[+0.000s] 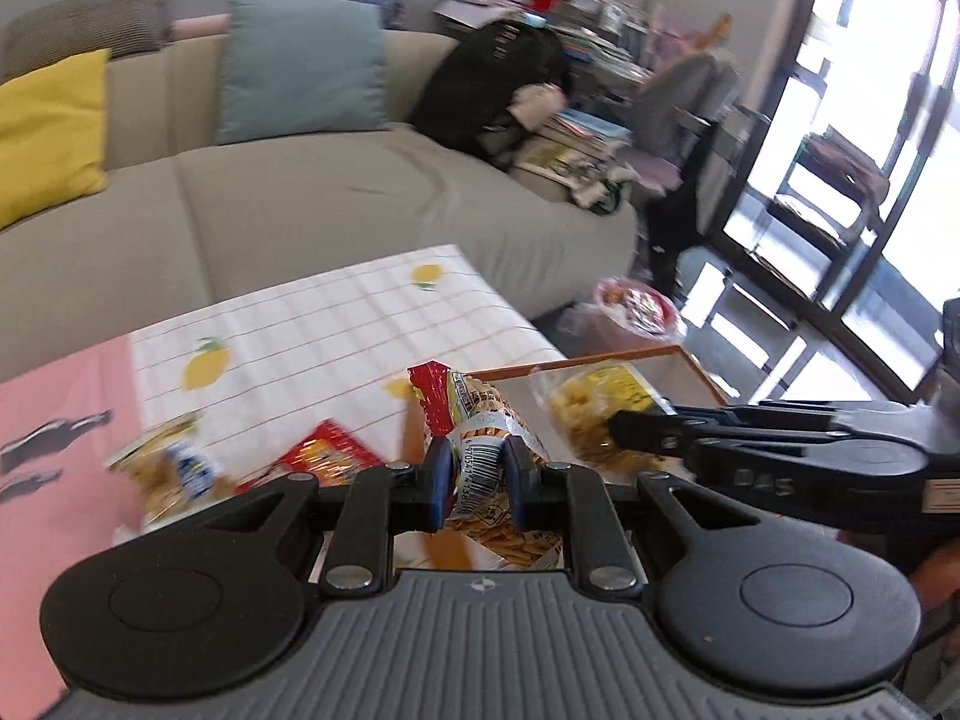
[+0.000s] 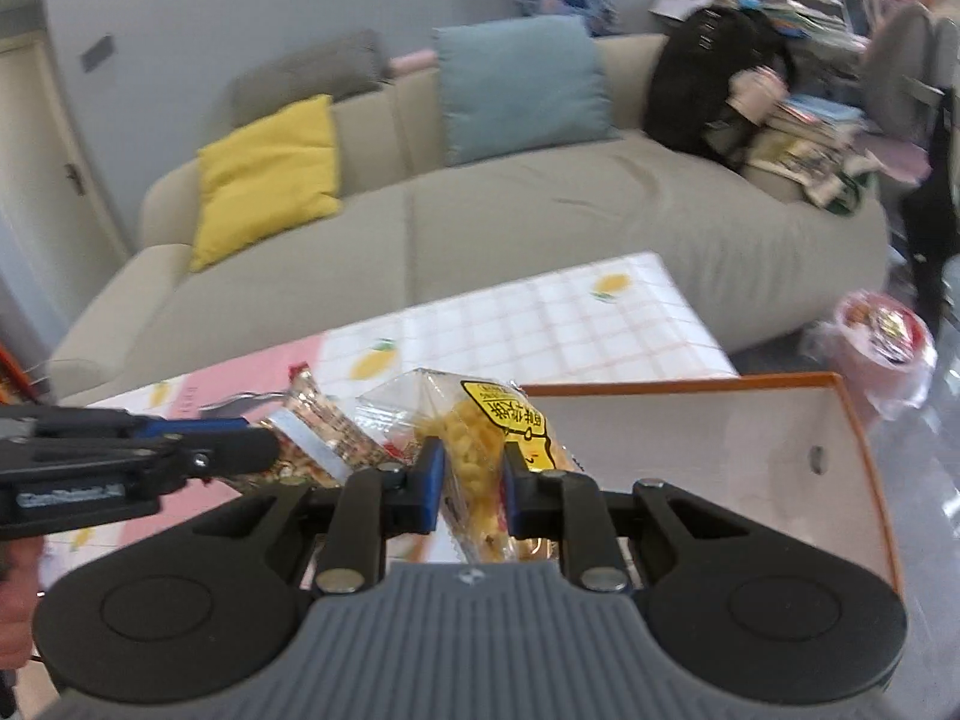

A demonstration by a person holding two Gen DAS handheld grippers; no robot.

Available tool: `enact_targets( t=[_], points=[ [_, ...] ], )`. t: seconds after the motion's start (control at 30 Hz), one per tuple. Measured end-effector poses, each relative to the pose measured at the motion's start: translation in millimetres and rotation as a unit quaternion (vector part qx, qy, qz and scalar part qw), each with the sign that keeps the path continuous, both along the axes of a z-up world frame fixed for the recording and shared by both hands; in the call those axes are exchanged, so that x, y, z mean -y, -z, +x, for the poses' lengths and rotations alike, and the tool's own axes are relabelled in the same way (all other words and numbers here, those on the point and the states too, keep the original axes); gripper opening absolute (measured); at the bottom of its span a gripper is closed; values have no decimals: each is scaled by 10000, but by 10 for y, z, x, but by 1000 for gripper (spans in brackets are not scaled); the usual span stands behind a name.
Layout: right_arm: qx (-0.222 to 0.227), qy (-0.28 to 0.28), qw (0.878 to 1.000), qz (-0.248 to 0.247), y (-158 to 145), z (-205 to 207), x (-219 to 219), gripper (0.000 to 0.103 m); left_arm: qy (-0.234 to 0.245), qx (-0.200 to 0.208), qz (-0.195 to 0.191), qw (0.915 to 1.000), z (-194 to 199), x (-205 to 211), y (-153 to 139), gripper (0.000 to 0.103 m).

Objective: Organize snacks
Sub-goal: 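Carry both packs over the orange box and lower them inside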

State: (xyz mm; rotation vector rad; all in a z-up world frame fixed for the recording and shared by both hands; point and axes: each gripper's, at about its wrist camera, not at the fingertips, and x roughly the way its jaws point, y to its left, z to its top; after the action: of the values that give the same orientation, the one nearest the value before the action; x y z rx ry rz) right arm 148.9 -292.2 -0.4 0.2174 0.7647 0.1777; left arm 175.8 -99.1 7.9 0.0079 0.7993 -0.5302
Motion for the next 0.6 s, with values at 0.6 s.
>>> enact_targets(
  t=[0.6],
  points=[
    [-1135, 411, 9914, 509, 934, 723, 526, 17, 781, -265, 1558, 9843, 469, 805, 800, 20]
  ],
)
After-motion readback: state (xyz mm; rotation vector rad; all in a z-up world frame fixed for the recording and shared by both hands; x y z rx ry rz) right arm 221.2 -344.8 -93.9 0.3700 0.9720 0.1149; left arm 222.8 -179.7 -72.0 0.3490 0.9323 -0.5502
